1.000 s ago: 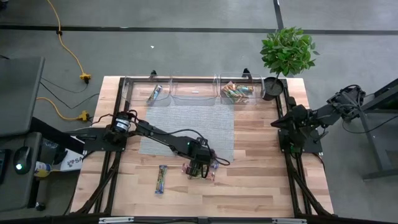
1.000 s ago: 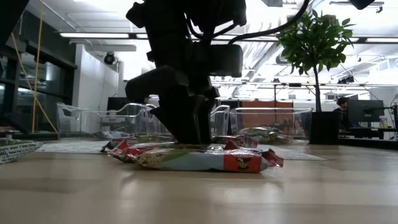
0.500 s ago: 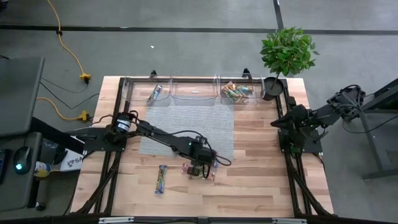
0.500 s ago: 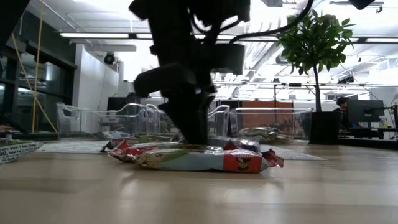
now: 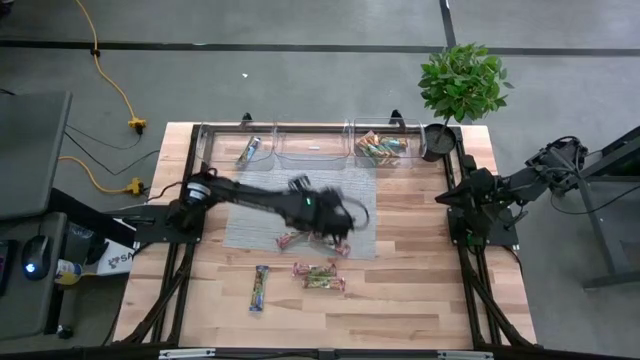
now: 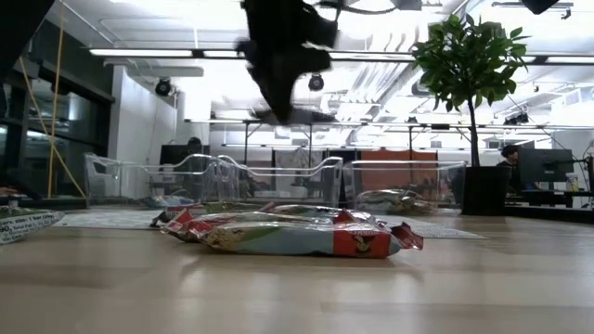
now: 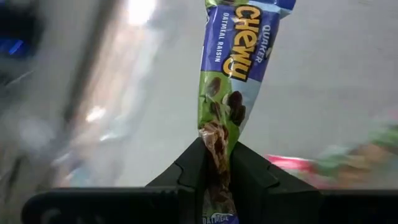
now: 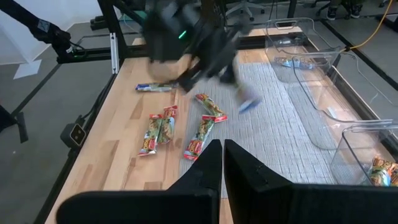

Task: Pick and place Granola Bars by type
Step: Put the blue granola bar into the left transparent bin

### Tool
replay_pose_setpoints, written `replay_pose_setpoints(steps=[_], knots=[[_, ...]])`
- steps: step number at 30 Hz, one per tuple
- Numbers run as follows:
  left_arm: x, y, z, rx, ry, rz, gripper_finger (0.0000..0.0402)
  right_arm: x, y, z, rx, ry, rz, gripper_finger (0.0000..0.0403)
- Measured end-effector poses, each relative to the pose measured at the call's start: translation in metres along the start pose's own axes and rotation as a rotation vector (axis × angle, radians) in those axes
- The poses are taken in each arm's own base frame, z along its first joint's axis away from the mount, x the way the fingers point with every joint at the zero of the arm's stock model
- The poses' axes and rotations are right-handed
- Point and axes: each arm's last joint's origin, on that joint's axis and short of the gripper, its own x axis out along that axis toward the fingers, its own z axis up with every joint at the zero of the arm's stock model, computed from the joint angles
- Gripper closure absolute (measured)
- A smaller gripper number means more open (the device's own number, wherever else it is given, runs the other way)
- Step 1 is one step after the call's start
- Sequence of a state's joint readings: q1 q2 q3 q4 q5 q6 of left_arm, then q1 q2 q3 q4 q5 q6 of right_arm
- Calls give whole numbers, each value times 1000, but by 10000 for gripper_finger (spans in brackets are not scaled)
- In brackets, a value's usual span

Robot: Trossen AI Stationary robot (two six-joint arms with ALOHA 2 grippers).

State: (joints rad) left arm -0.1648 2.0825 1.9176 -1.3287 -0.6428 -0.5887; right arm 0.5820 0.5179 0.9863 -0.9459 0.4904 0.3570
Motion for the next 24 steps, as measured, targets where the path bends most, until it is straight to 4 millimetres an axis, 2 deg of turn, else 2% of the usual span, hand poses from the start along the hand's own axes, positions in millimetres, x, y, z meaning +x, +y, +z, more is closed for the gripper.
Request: replay_pose_setpoints(steps=[6, 11, 17, 21, 24], knots=[[-9, 79, 6, -282, 71, 157, 347, 0, 0, 0, -10, 1, 3, 403], [-13, 148, 8, -481, 50, 226, 347, 0, 0, -1, -12, 9, 12, 403], [10, 217, -9, -749, 146, 297, 347, 1, 1, -1, -15, 18, 13, 403], [38, 242, -31, -842, 294, 319, 347, 3, 2, -1, -17, 21, 6, 403], [60, 247, -44, -835, 388, 315, 347, 3, 2, 0, -17, 21, 3, 403]])
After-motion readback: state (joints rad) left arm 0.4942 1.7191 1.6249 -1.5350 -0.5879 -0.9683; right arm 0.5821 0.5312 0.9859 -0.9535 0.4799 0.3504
